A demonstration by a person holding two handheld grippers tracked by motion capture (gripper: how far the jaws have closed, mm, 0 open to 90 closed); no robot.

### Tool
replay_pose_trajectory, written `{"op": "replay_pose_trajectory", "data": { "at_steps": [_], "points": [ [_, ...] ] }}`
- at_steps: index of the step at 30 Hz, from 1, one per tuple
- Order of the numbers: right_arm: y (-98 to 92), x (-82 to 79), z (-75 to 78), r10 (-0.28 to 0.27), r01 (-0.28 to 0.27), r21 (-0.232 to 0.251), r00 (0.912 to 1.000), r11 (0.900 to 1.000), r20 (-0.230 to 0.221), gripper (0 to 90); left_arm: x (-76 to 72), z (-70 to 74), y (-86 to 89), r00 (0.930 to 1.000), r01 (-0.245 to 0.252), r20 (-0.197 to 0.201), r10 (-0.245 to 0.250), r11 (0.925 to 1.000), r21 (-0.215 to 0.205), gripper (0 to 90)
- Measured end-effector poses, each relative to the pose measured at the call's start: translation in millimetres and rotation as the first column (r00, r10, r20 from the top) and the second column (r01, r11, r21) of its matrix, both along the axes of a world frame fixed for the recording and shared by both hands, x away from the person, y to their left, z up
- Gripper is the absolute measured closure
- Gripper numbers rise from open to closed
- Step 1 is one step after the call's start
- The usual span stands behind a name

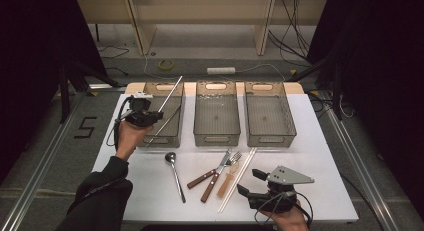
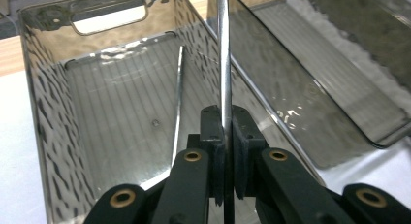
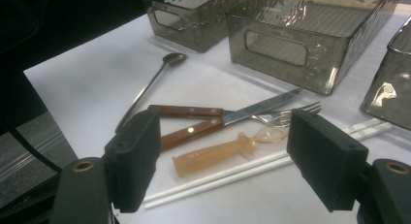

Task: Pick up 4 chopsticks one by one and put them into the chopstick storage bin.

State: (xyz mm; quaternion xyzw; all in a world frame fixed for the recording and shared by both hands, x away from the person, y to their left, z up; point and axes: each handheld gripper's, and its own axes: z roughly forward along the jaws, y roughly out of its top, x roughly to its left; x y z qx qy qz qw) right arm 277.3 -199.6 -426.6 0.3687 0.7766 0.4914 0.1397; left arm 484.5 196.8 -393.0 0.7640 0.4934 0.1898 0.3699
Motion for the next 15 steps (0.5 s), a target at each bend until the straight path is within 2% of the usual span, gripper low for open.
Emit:
{"op": "replay_pose_trajectory", "data": {
  "at_steps": [11, 15],
  "points": [
    [0.4, 0.2, -0.3, -0.001, 0.001, -0.003, 1.0000, 1.000, -0.003, 29.2, 21.6, -5.5, -2.3, 0.9983, -0.044, -0.038, 0.045, 0.9989, 0.018, 84.6],
    [0.2, 0.1, -0.3, 0.000, 0.000, -0.003, 1.0000, 1.000, -0.003, 29.2, 25.2, -10.0, -3.3, 0.9973, -0.053, -0.050, 0.053, 0.9986, 0.009, 84.6]
  ]
}}
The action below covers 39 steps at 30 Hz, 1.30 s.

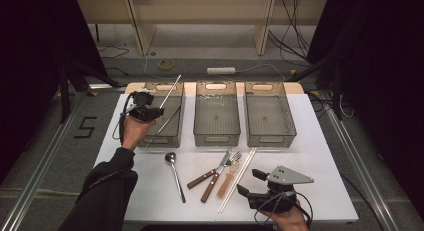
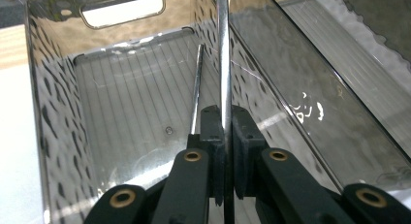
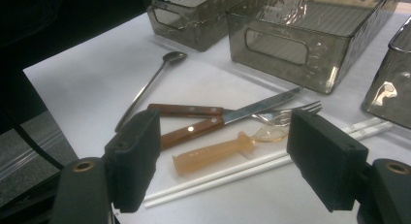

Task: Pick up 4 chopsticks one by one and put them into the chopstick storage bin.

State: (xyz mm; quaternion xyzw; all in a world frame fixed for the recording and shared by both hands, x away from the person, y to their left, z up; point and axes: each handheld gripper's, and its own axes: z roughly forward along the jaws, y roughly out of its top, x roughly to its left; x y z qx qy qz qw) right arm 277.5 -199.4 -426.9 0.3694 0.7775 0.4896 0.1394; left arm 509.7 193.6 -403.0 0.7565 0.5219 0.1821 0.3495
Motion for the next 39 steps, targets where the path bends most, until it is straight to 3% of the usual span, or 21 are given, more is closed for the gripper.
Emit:
{"op": "replay_pose_trajectory", "data": {
  "at_steps": [7, 20, 31, 39],
  "points": [
    [1.5, 0.0, -0.8, 0.008, -0.008, -0.006, 0.9999, 1.000, -0.009, 29.2, 7.5, -6.0, 0.7, 0.9997, -0.011, -0.021, 0.011, 0.9998, 0.019, 84.6],
    [2.4, 1.0, -1.3, 0.012, -0.012, -0.004, 0.9998, 1.000, -0.018, 29.3, 19.0, -16.9, 7.5, 0.9956, -0.067, -0.065, 0.068, 0.9977, 0.011, 84.6],
    [2.7, 0.6, -1.5, 0.015, -0.015, -0.008, 0.9997, 1.000, -0.017, 29.4, 24.1, -23.0, 6.0, 0.9934, -0.072, -0.088, 0.074, 0.9970, 0.028, 84.1],
    [2.8, 0.6, -1.6, 0.017, -0.017, -0.008, 0.9997, 1.000, -0.018, 29.7, 21.6, -16.5, 10.6, 0.9948, -0.079, -0.064, 0.079, 0.9968, 0.002, 70.6]
  ]
}}
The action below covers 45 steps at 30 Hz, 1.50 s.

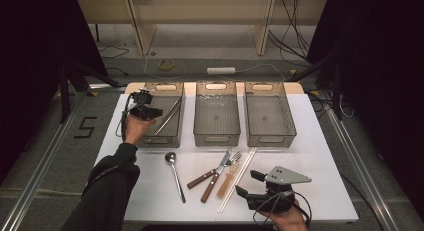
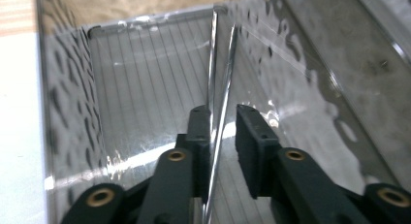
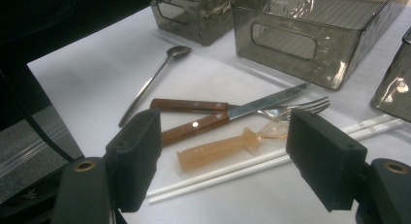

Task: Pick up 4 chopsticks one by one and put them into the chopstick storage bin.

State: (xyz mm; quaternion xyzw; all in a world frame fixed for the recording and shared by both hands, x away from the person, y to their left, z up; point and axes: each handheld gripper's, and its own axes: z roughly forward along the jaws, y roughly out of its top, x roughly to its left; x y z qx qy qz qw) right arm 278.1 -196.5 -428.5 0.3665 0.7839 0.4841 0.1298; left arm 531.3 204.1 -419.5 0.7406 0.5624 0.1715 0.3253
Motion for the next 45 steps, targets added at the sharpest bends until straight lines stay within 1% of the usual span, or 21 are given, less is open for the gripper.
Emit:
{"op": "replay_pose_trajectory", "data": {
  "at_steps": [1, 3, 5, 7, 9, 11, 13, 15, 17, 19, 20, 23, 25, 27, 29, 33, 36, 38, 39, 43, 45],
  "points": [
    [-0.2, 0.1, 0.1, 0.001, -0.001, 0.000, 1.0000, 1.000, -0.001, 29.7, -1.3, 1.0, -0.3, 1.0000, 0.000, 0.006, 0.000, 0.9999, -0.015, 68.2],
    [-0.3, 0.1, 0.1, -0.001, 0.001, 0.001, 1.0000, 1.000, 0.001, 29.7, -4.8, 4.0, -0.7, 0.9998, 0.019, 0.006, -0.019, 0.9993, -0.032, 63.5],
    [-0.9, 0.0, 0.4, -0.004, 0.004, 0.001, 1.0000, 1.000, 0.002, 29.7, -10.2, 7.6, -1.8, 0.9994, 0.031, 0.013, -0.031, 0.9977, -0.059, 56.9],
    [-1.9, 0.3, 0.6, -0.006, 0.006, 0.002, 1.0000, 1.000, 0.005, 29.7, -18.1, 11.4, -3.9, 0.9988, 0.035, 0.037, -0.032, 0.9965, -0.076, 49.0],
    [-3.4, 0.6, 1.5, -0.015, 0.015, -0.003, 0.9999, 1.000, 0.006, 29.7, -27.2, 15.1, -6.8, 0.9975, 0.058, 0.045, -0.054, 0.9939, -0.094, 45.7],
    [-5.9, 1.4, 2.3, -0.034, 0.034, -0.003, 0.9994, 0.999, 0.009, 29.7, -38.2, 19.0, -10.3, 0.9957, 0.071, 0.067, -0.064, 0.9925, -0.100, 42.0],
    [-9.0, 2.0, 3.0, -0.061, 0.061, -0.007, 0.9981, 0.998, 0.009, 29.7, -50.2, 22.3, -13.5, 0.9934, 0.084, 0.088, -0.073, 0.9889, -0.123, 39.8],
    [-11.1, 3.0, 2.7, -0.087, 0.087, -0.015, 0.9961, 0.996, 0.012, 29.7, -61.2, 24.2, -17.7, 0.9904, 0.105, 0.102, -0.093, 0.9876, -0.117, 37.8],
    [-12.5, 3.9, 2.1, -0.105, 0.105, -0.017, 0.9945, 0.994, 0.007, 29.7, -73.6, 24.3, -21.0, 0.9873, 0.121, 0.118, -0.106, 0.9838, -0.132, 36.6],
    [-13.4, 4.3, 2.1, -0.116, 0.116, -0.018, 0.9933, 0.993, 0.004, 29.7, -80.5, 24.7, -25.8, 0.9854, 0.144, 0.108, -0.132, 0.9832, -0.112, 35.6],
    [-13.5, 4.4, 2.5, -0.116, 0.116, -0.018, 0.9932, 0.993, 0.006, 29.7, -85.1, 25.2, -28.1, 0.9834, 0.151, 0.117, -0.138, 0.9830, -0.105, 35.3],
    [-13.2, 3.3, 3.4, -0.125, 0.126, -0.034, 0.9920, 0.991, 0.018, 29.7, -95.8, 27.6, -34.6, 0.9794, 0.175, 0.119, -0.163, 0.9792, -0.102, 33.8],
    [-13.5, 4.2, 2.4, -0.131, 0.131, -0.039, 0.9913, 0.991, 0.016, 29.7, -101.8, 28.7, -38.1, 0.9759, 0.191, 0.125, -0.179, 0.9770, -0.094, 33.2],
    [-13.7, 4.7, 1.5, -0.142, 0.143, -0.045, 0.9897, 0.989, 0.012, 29.7, -107.2, 27.8, -41.4, 0.9743, 0.199, 0.125, -0.187, 0.9760, -0.089, 32.4],
    [-14.9, 5.1, 1.3, -0.143, 0.143, -0.051, 0.9897, 0.988, 0.009, 29.7, -112.5, 25.8, -44.4, 0.9732, 0.208, 0.121, -0.196, 0.9735, -0.096, 32.0],
    [-17.2, 6.2, 1.2, -0.145, 0.144, -0.052, 0.9895, 0.988, 0.000, 29.7, -120.9, 19.9, -50.6, 0.9675, 0.232, 0.118, -0.224, 0.9703, -0.067, 30.6],
    [-19.7, 7.3, 1.5, -0.123, 0.122, -0.061, 0.9925, 0.991, 0.000, 29.7, -127.1, 15.9, -51.6, 0.9637, 0.246, 0.121, -0.238, 0.9675, -0.059, 30.0],
    [-20.8, 7.9, 1.6, -0.097, 0.097, -0.069, 0.9952, 0.993, -0.006, 29.6, -131.6, 14.3, -51.7, 0.9615, 0.250, 0.132, -0.241, 0.9663, -0.060, 29.8],
    [-21.1, 8.2, 1.5, -0.084, 0.084, -0.080, 0.9965, 0.993, 0.000, 29.6, -134.1, 14.0, -51.8, 0.9606, 0.254, 0.132, -0.245, 0.9654, -0.059, 29.7],
    [-20.7, 9.0, 2.2, -0.063, 0.063, -0.089, 0.9980, 0.994, -0.003, 29.6, -144.3, 12.9, -53.7, 0.9572, 0.264, 0.138, -0.254, 0.9627, -0.058, 29.1],
    [-20.4, 9.1, 2.0, -0.056, 0.055, -0.097, 0.9984, 0.994, -0.004, 29.6, -151.2, 12.4, -55.2, 0.9539, 0.275, 0.140, -0.265, 0.9600, -0.053, 29.0]
  ]
}}
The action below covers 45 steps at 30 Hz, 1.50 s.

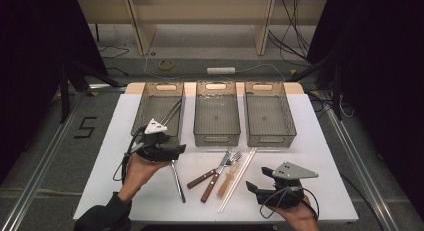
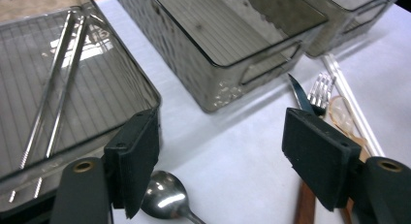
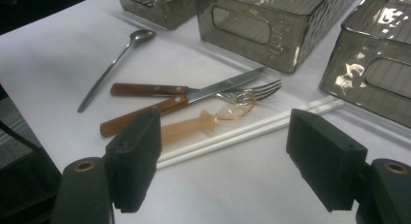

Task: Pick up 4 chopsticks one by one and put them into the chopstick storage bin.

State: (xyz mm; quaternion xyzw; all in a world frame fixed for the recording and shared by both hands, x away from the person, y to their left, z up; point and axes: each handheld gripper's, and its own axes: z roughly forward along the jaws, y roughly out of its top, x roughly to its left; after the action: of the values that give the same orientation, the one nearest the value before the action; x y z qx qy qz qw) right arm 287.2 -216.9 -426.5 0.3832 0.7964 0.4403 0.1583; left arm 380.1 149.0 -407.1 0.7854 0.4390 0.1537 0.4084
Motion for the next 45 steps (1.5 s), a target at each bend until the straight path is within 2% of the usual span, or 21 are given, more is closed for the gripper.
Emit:
{"op": "replay_pose_trajectory", "data": {
  "at_steps": [7, 16, 25, 34, 40, 45],
  "points": [
    [0.5, -0.1, -1.4, -0.012, 0.012, -0.021, 0.9999, 1.000, 0.002, 29.6, -22.1, -4.4, -7.2, 0.9997, 0.023, 0.013, -0.023, 0.9997, 0.002, 28.3],
    [-0.3, -0.3, -1.5, -0.028, 0.028, -0.019, 0.9996, 0.999, 0.000, 29.6, -45.5, -15.9, -22.3, 0.9992, 0.037, 0.015, -0.037, 0.9993, 0.003, 27.6],
    [-1.3, -0.5, -1.7, -0.040, 0.040, -0.017, 0.9992, 0.999, 0.005, 29.6, -58.3, -24.9, -36.3, 0.9979, 0.064, -0.012, -0.064, 0.9979, 0.005, 27.7],
    [-1.6, -0.7, -1.4, -0.045, 0.045, -0.017, 0.9990, 0.999, 0.004, 29.6, -72.9, -32.4, -56.8, 0.9924, 0.120, -0.034, -0.118, 0.9915, 0.052, 28.0],
    [-0.8, -0.6, -2.0, -0.039, 0.039, -0.021, 0.9992, 0.999, 0.001, 30.0, -73.8, -33.7, -58.7, 0.9915, 0.127, -0.037, -0.125, 0.9904, 0.055, 28.3],
    [1.5, 3.2, -2.4, -0.046, 0.044, -0.044, 0.9986, 0.998, -0.028, 30.8, -74.6, -32.2, -56.6, 0.9915, 0.130, -0.023, -0.128, 0.9891, 0.070, 28.3]
  ]
}}
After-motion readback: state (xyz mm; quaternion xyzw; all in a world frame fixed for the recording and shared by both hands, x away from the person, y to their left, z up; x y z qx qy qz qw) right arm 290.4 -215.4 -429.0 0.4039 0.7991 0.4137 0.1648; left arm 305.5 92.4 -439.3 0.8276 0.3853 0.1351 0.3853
